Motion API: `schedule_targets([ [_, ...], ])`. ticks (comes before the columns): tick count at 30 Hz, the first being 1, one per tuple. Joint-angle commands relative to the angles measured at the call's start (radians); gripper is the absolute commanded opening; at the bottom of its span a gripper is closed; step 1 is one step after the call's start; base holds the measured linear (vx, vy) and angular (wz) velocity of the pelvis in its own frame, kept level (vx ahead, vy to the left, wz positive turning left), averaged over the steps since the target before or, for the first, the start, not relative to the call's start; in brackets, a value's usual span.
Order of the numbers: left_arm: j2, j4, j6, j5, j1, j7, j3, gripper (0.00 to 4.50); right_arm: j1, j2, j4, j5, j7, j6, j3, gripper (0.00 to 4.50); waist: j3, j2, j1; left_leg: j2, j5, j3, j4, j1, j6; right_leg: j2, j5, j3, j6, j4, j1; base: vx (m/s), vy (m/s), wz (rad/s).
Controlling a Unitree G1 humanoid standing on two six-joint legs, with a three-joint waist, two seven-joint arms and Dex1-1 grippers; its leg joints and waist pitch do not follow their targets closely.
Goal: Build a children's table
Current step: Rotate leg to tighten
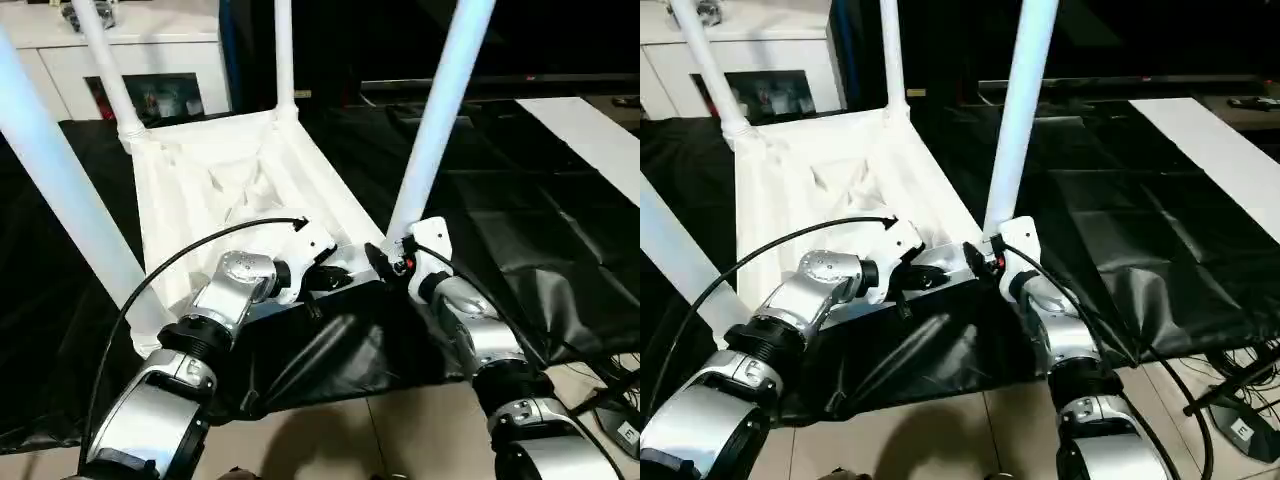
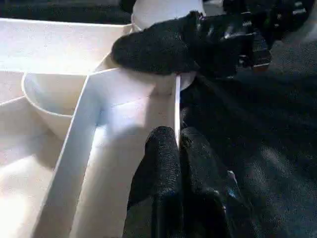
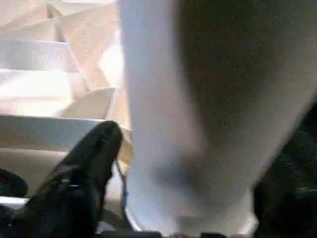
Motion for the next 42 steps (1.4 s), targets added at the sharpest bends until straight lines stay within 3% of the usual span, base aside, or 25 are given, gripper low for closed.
schedule_targets([
  [1, -0.002, -0.008, -0.025, 0.003, 0.012, -0.053, -0.032, 0.00, 0.014, -0.005, -0.041, 0.027, 0.139, -0.015, 0.053, 4.02, -0.061, -0.008, 0.004, 0.019, -0.374, -0.015, -0.074, 0.014, 0.030, -0.042, -0.398, 0.023, -0.155, -0.082, 0.032, 0.000, 0.000, 0.00],
  [2, 0.026, -0.011, -0.047, 0.000, 0.015, -0.105, -0.041, 0.00, 0.028, -0.038, -0.066, 0.038, 0.248, -0.008, 0.075, 4.02, -0.065, -0.009, 0.005, 0.021, -0.326, -0.012, -0.071, 0.009, 0.044, -0.041, -0.309, 0.024, -0.182, -0.069, 0.039, 0.000, 0.000, 0.00],
  [6, 0.064, -0.010, -0.075, -0.007, 0.016, -0.182, -0.052, 0.00, 0.049, -0.092, -0.108, 0.058, 0.420, 0.006, 0.117, 4.02, -0.070, -0.007, 0.013, 0.022, -0.234, -0.006, -0.061, 0.005, 0.072, -0.040, -0.180, 0.022, -0.236, -0.051, 0.049, 0.040, -0.010, 0.03],
  [10, 0.092, 0.000, -0.117, -0.012, 0.010, -0.246, -0.056, 0.00, 0.061, -0.139, -0.129, 0.077, 0.567, -0.002, 0.144, 4.02, -0.072, -0.005, 0.026, 0.026, -0.199, -0.002, -0.055, 0.009, 0.094, -0.039, -0.097, 0.020, -0.273, -0.040, 0.050, 0.000, 0.000, 0.00],
  [12, 0.109, 0.004, -0.123, -0.033, 0.004, -0.313, -0.051, 0.00, 0.051, -0.171, -0.124, 0.087, 0.662, 0.014, 0.158, 4.02, -0.070, -0.002, 0.032, 0.027, -0.213, -0.001, -0.056, 0.012, 0.089, -0.039, -0.112, 0.020, -0.282, -0.040, 0.049, 0.000, 0.000, 0.00],
  [14, 0.116, 0.002, -0.122, -0.054, 0.002, -0.360, -0.046, 0.00, 0.038, -0.187, -0.113, 0.088, 0.720, 0.025, 0.166, 3.69, -0.069, 0.000, 0.035, 0.028, -0.232, 0.000, -0.057, 0.015, 0.081, -0.040, -0.135, 0.021, -0.285, -0.042, 0.047, 0.000, 0.000, 0.00],
  [17, 0.126, 0.001, -0.132, -0.063, 0.002, -0.405, -0.049, 0.00, 0.019, -0.199, -0.095, 0.084, 0.770, 0.033, 0.176, 3.67, -0.067, 0.000, 0.039, 0.030, -0.258, -0.001, -0.061, 0.018, 0.059, -0.041, -0.175, 0.021, -0.281, -0.045, 0.045, 0.000, 0.000, 0.00],
  [20, 0.134, 0.005, -0.140, -0.064, 0.002, -0.440, -0.055, 0.00, 0.001, -0.208, -0.077, 0.077, 0.814, 0.036, 0.191, 3.26, -0.067, -0.003, 0.044, 0.030, -0.266, -0.002, -0.062, 0.018, 0.051, -0.043, -0.196, 0.022, -0.272, -0.046, 0.046, 0.000, 0.000, 0.00],
  [22, 0.139, 0.009, -0.145, -0.062, 0.001, -0.455, -0.058, 0.00, -0.011, -0.213, -0.064, 0.071, 0.845, 0.039, 0.203, 3.21, -0.068, -0.004, 0.046, 0.030, -0.258, -0.002, -0.062, 0.017, 0.049, -0.044, -0.195, 0.022, -0.270, -0.045, 0.046, 0.000, 0.000, 0.00],
  [23, 0.141, 0.010, -0.147, -0.060, 0.001, -0.461, -0.059, 0.00, -0.016, -0.215, -0.060, 0.069, 0.861, 0.043, 0.210, 2.91, -0.069, -0.003, 0.048, 0.030, -0.255, -0.003, -0.061, 0.017, 0.049, -0.044, -0.190, 0.022, -0.272, -0.044, 0.046, 0.000, 0.000, 0.00],
  [28, 0.145, 0.018, -0.149, -0.059, -0.001, -0.473, -0.057, 0.00, -0.020, -0.217, -0.058, 0.068, 0.898, 0.057, 0.227, 2.71, -0.071, -0.001, 0.051, 0.030, -0.234, -0.002, -0.060, 0.017, 0.053, -0.044, -0.151, 0.022, -0.278, -0.039, 0.048, 0.000, 0.000, 0.00],
  [31, 0.145, 0.023, -0.140, -0.059, -0.001, -0.464, -0.047, 0.00, -0.014, -0.211, -0.067, 0.071, 0.892, 0.068, 0.225, 2.67, -0.071, -0.002, 0.051, 0.029, -0.229, -0.002, -0.059, 0.017, 0.056, -0.042, -0.135, 0.021, -0.284, -0.038, 0.048, 0.000, 0.000, 0.00],
  [32, 0.144, 0.023, -0.135, -0.060, -0.001, -0.458, -0.044, 0.00, -0.011, -0.210, -0.069, 0.073, 0.890, 0.072, 0.223, 2.66, -0.071, 0.008, 0.051, 0.029, -0.233, -0.003, -0.059, 0.017, 0.053, -0.043, -0.139, 0.021, -0.285, -0.038, 0.048, 0.000, 0.000, 0.00],
  [33, 0.141, 0.025, -0.130, -0.060, -0.002, -0.447, -0.040, 0.00, -0.009, -0.208, -0.071, 0.074, 0.880, 0.073, 0.220, 2.66, -0.071, 0.003, 0.050, 0.029, -0.243, -0.002, -0.059, 0.018, 0.050, -0.042, -0.145, 0.021, -0.284, -0.041, 0.048, 0.000, 0.000, 0.00],
  [36, 0.131, 0.031, -0.112, -0.059, -0.007, -0.404, -0.028, 0.00, 0.001, -0.199, -0.078, 0.080, 0.841, 0.079, 0.206, 2.66, -0.068, 0.003, 0.050, 0.029, -0.268, -0.003, -0.062, 0.020, 0.039, -0.043, -0.185, 0.021, -0.277, -0.045, 0.047, 0.000, 0.000, 0.00],
  [38, 0.106, 0.033, -0.084, -0.054, -0.011, -0.322, -0.011, 0.00, 0.011, -0.171, -0.075, 0.069, 0.717, 0.072, 0.176, 2.66, -0.066, 0.001, 0.050, 0.031, -0.284, -0.003, -0.065, 0.021, 0.026, -0.045, -0.223, 0.023, -0.264, -0.048, 0.044, 0.000, 0.000, 0.00],
  [40, 0.051, 0.020, -0.037, -0.047, -0.006, -0.183, 0.010, 0.00, 0.013, -0.110, -0.040, 0.031, 0.436, 0.069, 0.118, 2.66, -0.061, 0.000, 0.044, 0.029, -0.314, -0.007, -0.070, 0.021, 0.002, -0.047, -0.295, 0.023, -0.241, -0.054, 0.041, 0.000, 0.000, 0.00],
  [42, 0.013, 0.006, -0.014, -0.044, 0.003, -0.119, 0.014, 0.00, 0.011, -0.071, -0.020, 0.026, 0.291, 0.083, 0.082, 2.65, -0.058, -0.001, 0.029, 0.022, -0.359, -0.015, -0.072, 0.025, -0.022, -0.051, -0.444, 0.020, -0.189, -0.071, 0.037, 0.000, 0.000, 0.00],
])
